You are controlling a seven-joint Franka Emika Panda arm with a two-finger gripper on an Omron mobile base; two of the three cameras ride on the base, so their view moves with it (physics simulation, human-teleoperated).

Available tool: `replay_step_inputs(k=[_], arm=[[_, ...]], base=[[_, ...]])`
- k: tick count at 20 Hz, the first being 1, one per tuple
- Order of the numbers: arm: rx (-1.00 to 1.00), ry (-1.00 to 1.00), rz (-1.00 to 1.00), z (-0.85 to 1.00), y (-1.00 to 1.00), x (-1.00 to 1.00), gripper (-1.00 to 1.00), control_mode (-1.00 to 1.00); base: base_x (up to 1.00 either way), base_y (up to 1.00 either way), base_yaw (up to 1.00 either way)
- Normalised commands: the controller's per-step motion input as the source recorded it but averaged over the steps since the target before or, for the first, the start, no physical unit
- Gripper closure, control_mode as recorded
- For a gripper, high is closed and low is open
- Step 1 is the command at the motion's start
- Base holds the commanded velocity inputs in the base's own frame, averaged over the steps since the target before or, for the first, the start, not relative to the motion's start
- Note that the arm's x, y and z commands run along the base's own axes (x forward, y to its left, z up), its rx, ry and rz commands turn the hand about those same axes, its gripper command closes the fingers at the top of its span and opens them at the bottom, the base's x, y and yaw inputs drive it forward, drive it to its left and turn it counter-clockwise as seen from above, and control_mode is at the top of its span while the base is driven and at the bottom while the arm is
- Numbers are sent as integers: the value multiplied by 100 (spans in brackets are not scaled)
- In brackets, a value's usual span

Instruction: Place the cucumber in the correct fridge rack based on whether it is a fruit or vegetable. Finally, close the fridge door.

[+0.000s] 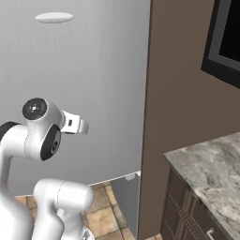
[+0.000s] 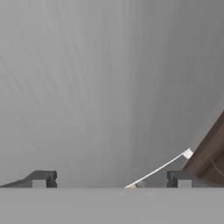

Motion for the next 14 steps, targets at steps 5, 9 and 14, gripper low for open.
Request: replay_step_inputs(k=[5, 9, 14], arm=[[1, -4, 0, 0, 8, 28, -100, -100], [0, 0, -4, 0, 30, 37, -100, -100], [0, 0, -7, 0, 27, 35, -100, -100]], base=[[0, 0, 0], [0, 0, 0], [0, 0, 0]])
